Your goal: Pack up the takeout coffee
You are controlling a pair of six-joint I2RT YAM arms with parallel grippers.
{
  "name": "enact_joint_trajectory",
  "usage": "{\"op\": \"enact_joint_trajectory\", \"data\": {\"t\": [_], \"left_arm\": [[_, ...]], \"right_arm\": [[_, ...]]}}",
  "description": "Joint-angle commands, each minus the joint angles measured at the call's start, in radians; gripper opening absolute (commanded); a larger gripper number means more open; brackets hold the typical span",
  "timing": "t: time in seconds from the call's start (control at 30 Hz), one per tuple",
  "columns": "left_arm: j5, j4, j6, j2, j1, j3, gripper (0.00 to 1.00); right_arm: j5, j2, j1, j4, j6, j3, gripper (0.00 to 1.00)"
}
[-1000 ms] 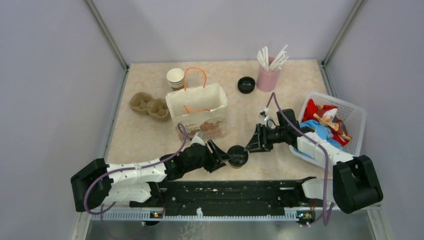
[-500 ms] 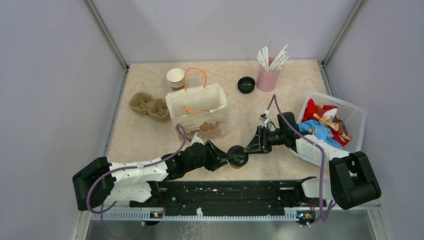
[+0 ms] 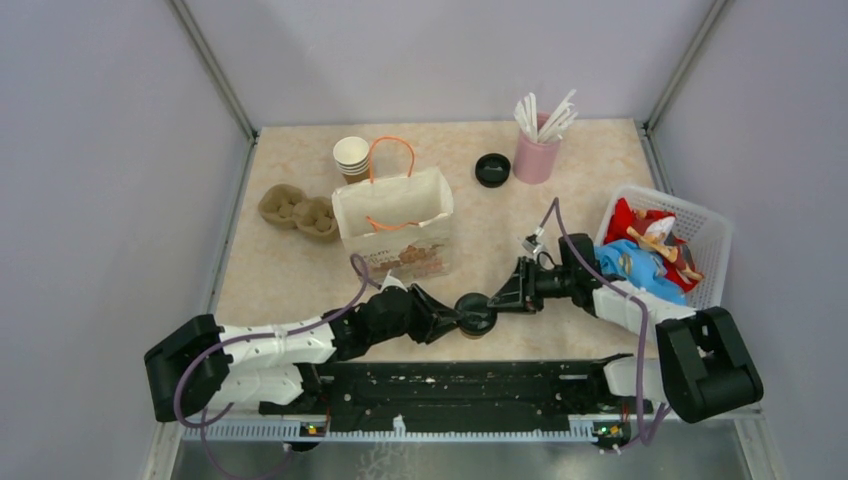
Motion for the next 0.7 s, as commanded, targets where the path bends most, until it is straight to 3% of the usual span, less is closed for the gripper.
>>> {"op": "enact_joint_trajectory", "data": {"t": [0.0,0.13,0.27,0.37,0.5,0.67], "left_arm": [[0.019,-0.172,-0.009,0.023,-0.002,-0.073,0.41],[0.031,-0.163,-0.017,0.042,-0.002,-0.087,0.4],[0.013,-0.19,0.091,0.059,-0.001,-0.01,0.4],[0.012,-0.265,0.207,0.094,0.0,0.103,0.44],[-0.015,-0.363,0.334,0.137,0.005,0.233,0.51],[-0.039,-0.405,0.396,0.174,0.019,0.301,0.56]], "right_arm": [[0.14,-0.002,-0.061,-0.074,-0.046,-0.076,0.39],[0.166,0.06,-0.066,-0.15,-0.129,-0.04,0.38],[0.168,-0.013,-0.066,-0.295,-0.166,0.073,0.39],[0.122,-0.046,-0.066,-0.354,-0.163,0.137,0.42],[0.08,-0.065,-0.066,-0.359,-0.166,0.178,0.55],[0.074,-0.02,-0.063,-0.366,-0.184,0.158,0.52]]}}
